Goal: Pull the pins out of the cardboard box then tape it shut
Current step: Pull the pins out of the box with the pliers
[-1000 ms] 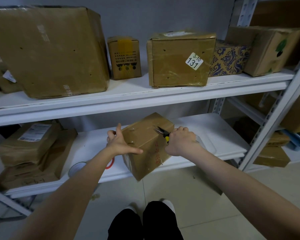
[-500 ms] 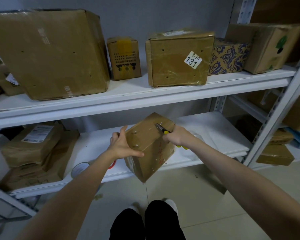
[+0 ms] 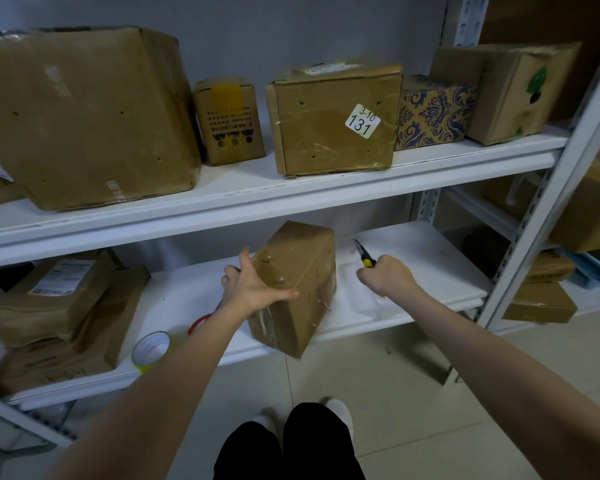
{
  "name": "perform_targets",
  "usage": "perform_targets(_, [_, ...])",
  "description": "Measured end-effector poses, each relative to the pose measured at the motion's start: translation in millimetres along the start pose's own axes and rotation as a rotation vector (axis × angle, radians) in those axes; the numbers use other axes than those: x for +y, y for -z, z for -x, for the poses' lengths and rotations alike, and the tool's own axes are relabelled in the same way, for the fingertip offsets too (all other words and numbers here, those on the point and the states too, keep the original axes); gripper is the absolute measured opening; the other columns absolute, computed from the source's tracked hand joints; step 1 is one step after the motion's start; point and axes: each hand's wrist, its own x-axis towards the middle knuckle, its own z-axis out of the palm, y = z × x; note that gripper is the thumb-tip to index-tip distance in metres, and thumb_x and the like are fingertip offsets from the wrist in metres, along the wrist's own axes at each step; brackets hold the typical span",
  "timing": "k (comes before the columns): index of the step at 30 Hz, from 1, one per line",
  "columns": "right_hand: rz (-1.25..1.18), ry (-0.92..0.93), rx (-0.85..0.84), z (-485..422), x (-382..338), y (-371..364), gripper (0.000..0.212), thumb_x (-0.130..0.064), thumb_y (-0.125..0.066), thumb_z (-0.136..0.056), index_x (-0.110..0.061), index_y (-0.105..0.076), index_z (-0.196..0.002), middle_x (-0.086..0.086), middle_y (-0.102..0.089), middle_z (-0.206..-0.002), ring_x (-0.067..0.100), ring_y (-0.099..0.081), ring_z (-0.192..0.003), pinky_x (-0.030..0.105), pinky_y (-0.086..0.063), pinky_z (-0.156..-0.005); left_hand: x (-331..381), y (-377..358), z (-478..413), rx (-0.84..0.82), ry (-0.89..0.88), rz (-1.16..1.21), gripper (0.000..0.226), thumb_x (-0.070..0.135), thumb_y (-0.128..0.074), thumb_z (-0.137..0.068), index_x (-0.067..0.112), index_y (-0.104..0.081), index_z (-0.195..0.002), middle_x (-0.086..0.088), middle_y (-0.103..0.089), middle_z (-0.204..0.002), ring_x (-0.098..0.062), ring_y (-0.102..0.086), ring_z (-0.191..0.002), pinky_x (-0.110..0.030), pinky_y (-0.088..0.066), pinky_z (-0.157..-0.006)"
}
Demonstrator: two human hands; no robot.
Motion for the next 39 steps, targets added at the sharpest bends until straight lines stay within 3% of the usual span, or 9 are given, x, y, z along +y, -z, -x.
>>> perform_targets(9, [0.377,-0.166,-0.074,-23,59,-16,0.015,-0.029,-0.048,-0.082,-0.017,-0.054,-0.089,-0.004,-0.056,-0.078,0.020,-0.059,-0.082,0.023,-0.042,-0.065,19,-18,1,0.082,0.069,-0.062,0.133,0.073,-0.078,-0.044,0.031,-0.003,-0.145,-0.015,-0.026,-0.142,-0.034,-0.030,-0.132,-0.046,-0.039,-0.098])
perform_targets(14, [0.414,-0.188,-0.105,-28,62,-24,0.022,-0.028,-0.050,-0.078,-0.016,-0.057,-0.096,-0.003,-0.057,-0.085,0.021,-0.056,-0.087,0.024,-0.041,-0.067,22,-22,1,0.089,0.071,-0.075,0.133,0.076,-0.075,-0.044,0.032,-0.002,-0.145,-0.014,-0.024,-0.144,-0.034,-0.029,-0.134,-0.050,-0.038,-0.102])
perform_targets(19, [0.380,-0.201,-0.046,-28,59,-28,0.042,-0.031,-0.054,-0.076,-0.011,-0.056,-0.113,0.005,-0.056,-0.107,0.025,-0.051,-0.105,0.028,-0.041,-0.075,23,-23,2,0.089,0.075,-0.092,0.132,0.078,-0.073,-0.045,0.030,-0.002,-0.145,-0.013,-0.023,-0.145,-0.035,-0.027,-0.135,-0.051,-0.038,-0.103])
perform_targets(23, [0.260,-0.086,-0.030,-22,43,-27,0.052,-0.038,-0.055,-0.076,-0.005,-0.051,-0.116,0.012,-0.053,-0.115,0.031,-0.049,-0.110,0.035,-0.043,-0.082,23,-23,4,0.090,0.070,-0.107,0.131,0.080,-0.071,-0.046,0.028,-0.004,-0.145,-0.014,-0.023,-0.145,-0.035,-0.028,-0.134,-0.051,-0.039,-0.102])
perform_targets(28, [0.151,0.194,-0.076,-2,7,-12,0.034,-0.034,-0.057,-0.080,-0.008,-0.046,-0.100,0.010,-0.047,-0.102,0.030,-0.047,-0.098,0.035,-0.043,-0.077,21,-21,6,0.084,0.076,-0.081,0.130,0.078,-0.072,-0.048,0.028,-0.003,-0.146,-0.015,-0.022,-0.146,-0.035,-0.026,-0.136,-0.049,-0.038,-0.101])
perform_targets(31, [0.259,0.327,-0.072,14,-16,-2,0.035,-0.036,-0.060,-0.080,-0.011,-0.047,-0.101,0.006,-0.044,-0.099,0.025,-0.043,-0.092,0.032,-0.038,-0.070,19,-17,8,0.073,0.067,-0.056,0.130,0.076,-0.074,-0.048,0.028,-0.003,-0.146,-0.015,-0.020,-0.146,-0.036,-0.025,-0.137,-0.050,-0.035,-0.103])
perform_targets(36, [0.393,0.417,-0.063,26,-51,1,0.045,-0.037,-0.063,-0.076,-0.008,-0.054,-0.110,0.011,-0.052,-0.113,0.029,-0.048,-0.106,0.033,-0.039,-0.073,14,-14,10,0.047,0.047,-0.081,0.131,0.074,-0.076,-0.048,0.025,-0.005,-0.147,-0.014,-0.020,-0.146,-0.036,-0.025,-0.136,-0.052,-0.034,-0.107])
perform_targets(39, [0.442,0.418,-0.091,29,-70,1,0.029,-0.038,-0.062,-0.076,-0.013,-0.054,-0.089,0.011,-0.053,-0.108,0.028,-0.048,-0.098,0.031,-0.040,-0.071,12,-15,10,0.051,0.036,-0.076,0.126,0.077,-0.074,-0.045,0.021,-0.017,-0.143,-0.012,-0.029,-0.139,-0.034,-0.032,-0.132,-0.051,-0.036,-0.105])
